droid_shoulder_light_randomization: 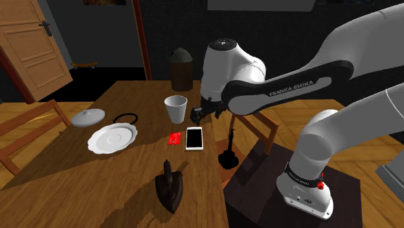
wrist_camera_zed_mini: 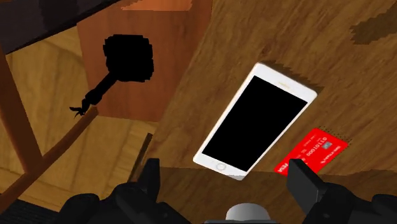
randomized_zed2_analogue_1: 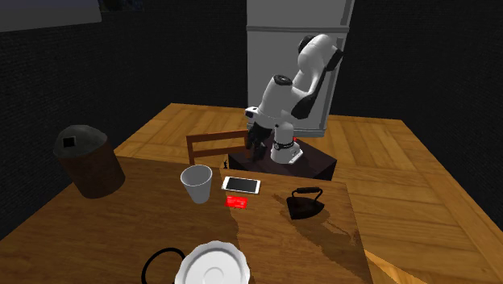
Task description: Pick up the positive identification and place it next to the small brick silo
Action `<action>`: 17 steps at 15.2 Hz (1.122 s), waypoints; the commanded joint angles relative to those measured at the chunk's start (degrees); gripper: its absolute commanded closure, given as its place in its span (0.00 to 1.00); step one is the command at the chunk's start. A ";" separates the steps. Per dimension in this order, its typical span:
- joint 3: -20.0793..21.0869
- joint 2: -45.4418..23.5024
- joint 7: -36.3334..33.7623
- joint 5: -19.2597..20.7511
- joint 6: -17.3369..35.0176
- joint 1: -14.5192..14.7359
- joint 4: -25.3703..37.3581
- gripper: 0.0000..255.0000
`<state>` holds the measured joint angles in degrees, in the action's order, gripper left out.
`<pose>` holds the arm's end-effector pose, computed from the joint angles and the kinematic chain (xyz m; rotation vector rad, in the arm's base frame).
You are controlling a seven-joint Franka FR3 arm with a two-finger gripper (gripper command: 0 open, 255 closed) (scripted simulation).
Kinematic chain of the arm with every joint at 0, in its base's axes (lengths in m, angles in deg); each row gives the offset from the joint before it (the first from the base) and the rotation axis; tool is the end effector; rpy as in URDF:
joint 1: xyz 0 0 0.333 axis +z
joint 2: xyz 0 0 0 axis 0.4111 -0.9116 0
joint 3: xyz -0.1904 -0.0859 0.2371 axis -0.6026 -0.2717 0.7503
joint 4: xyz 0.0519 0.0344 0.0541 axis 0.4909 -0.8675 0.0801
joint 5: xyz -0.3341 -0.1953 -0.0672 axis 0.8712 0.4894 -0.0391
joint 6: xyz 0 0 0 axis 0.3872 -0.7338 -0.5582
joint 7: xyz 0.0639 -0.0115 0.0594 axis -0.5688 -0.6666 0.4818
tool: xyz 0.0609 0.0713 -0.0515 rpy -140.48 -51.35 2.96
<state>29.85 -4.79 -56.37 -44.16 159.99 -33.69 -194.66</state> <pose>0.3491 0.1873 0.4443 2.9058 -0.6009 0.4530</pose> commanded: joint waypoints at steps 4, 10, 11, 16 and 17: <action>16.60 -10.26 -19.91 8.53 7.52 -13.62 5.80 0.00; 54.92 -21.87 -47.32 27.94 8.11 -51.52 17.56 0.00; 63.79 -20.39 -49.27 27.86 8.17 -60.74 19.76 0.00; 71.28 -12.38 -47.11 20.76 11.60 -70.23 22.22 0.00; 72.03 -11.87 -46.86 20.40 12.35 -71.26 22.10 0.00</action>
<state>100.74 -17.40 -103.57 -23.15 171.58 -103.46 -172.67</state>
